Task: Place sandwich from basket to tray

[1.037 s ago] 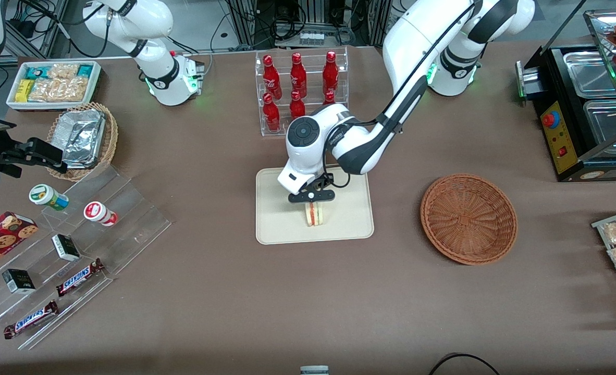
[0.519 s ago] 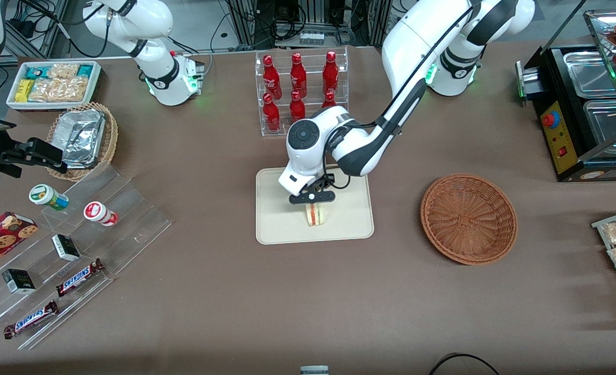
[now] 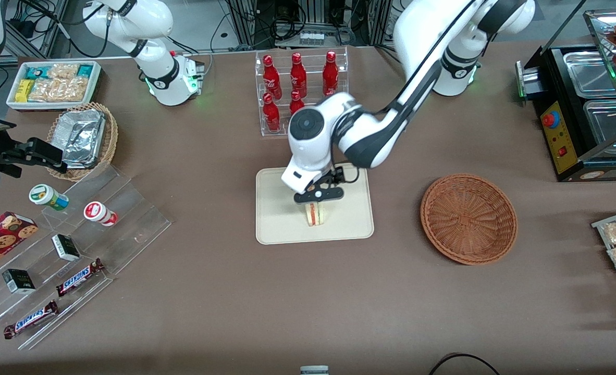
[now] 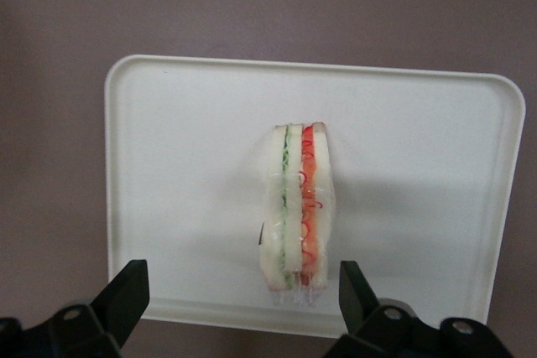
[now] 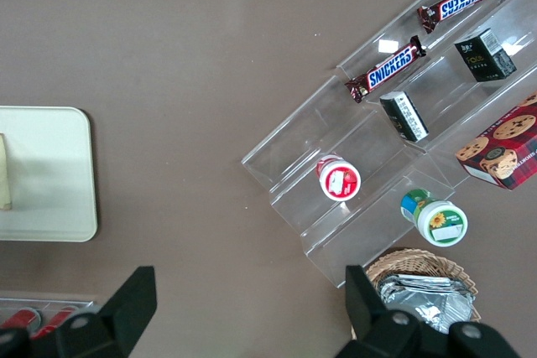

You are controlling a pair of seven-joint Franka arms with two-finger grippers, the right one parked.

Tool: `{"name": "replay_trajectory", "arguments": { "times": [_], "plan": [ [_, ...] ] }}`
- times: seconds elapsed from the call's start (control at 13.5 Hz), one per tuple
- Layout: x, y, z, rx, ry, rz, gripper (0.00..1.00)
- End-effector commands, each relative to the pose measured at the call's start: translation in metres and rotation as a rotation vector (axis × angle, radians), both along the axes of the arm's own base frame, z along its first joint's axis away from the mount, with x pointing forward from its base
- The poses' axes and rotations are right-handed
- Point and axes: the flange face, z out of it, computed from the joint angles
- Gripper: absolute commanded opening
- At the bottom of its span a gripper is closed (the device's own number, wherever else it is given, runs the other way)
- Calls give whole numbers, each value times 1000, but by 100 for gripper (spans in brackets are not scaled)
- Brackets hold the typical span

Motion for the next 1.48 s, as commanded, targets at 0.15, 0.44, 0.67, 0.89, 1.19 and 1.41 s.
{"name": "replay_trajectory", "arguments": {
  "times": [0.15,0.44,0.67,0.89,1.19,1.41],
  "plan": [
    [-4,74,134,39,-18,126,100],
    [14,169,217,91,2,187,100],
    [23,231,254,106,27,144,100],
    [25,310,285,86,85,51,100],
    [23,414,314,13,141,-126,100],
    [16,470,324,-13,164,-204,100]
  ]
}}
